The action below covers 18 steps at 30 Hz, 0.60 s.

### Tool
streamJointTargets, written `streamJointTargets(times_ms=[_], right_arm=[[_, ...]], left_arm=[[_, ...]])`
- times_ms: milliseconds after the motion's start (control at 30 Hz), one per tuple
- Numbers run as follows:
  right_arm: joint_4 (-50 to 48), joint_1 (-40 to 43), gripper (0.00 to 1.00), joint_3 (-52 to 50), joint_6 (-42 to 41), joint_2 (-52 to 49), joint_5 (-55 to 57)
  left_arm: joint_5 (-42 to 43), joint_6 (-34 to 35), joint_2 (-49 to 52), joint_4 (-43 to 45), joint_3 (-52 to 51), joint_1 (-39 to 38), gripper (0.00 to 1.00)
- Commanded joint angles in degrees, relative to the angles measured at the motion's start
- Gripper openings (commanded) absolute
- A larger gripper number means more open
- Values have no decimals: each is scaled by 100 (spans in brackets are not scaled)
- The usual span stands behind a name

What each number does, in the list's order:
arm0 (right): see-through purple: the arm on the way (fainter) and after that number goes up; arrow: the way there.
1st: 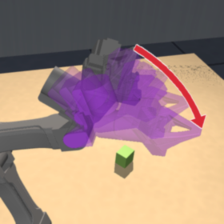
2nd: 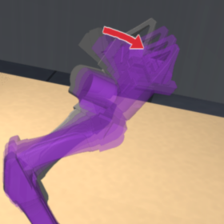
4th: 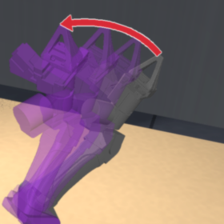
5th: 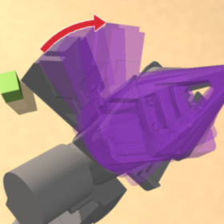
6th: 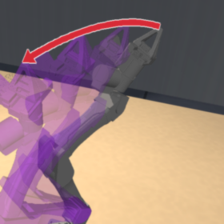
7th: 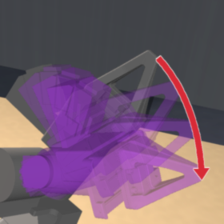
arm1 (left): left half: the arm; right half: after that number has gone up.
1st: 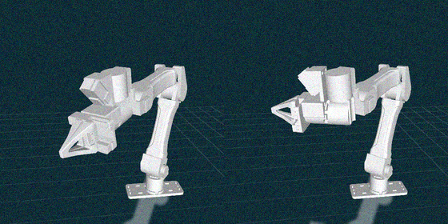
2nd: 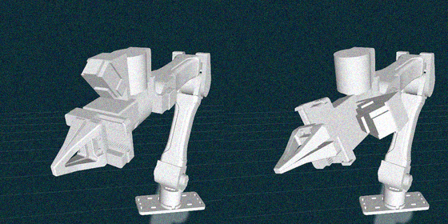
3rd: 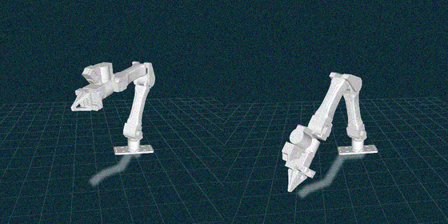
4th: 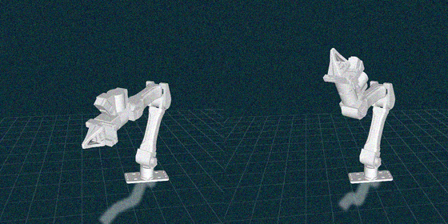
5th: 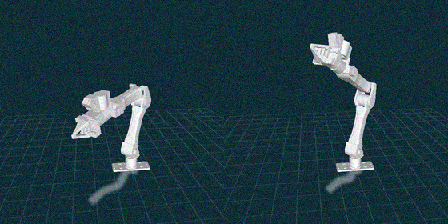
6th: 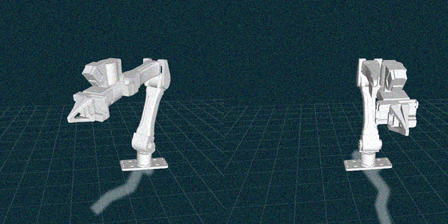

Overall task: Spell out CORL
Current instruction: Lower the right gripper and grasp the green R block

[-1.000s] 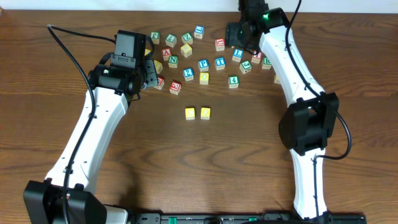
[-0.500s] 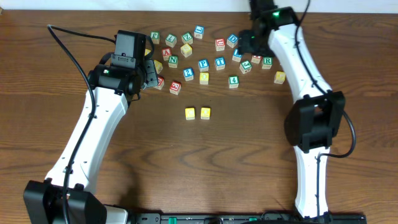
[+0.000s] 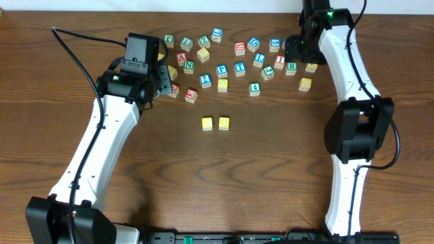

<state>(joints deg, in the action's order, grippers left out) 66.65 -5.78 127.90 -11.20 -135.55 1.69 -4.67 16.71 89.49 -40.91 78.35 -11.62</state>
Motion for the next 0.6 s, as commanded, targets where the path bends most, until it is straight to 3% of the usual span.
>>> streamJointTargets(times_ms=[0,567], right_arm=[[-109,83,72,-348,175,-57,-146],[-498,74,71,-608,361,-57,-181]], left_arm=[[-55,50,22,-13,63,31,56],[-52,50,22,-13,63,31,56]])
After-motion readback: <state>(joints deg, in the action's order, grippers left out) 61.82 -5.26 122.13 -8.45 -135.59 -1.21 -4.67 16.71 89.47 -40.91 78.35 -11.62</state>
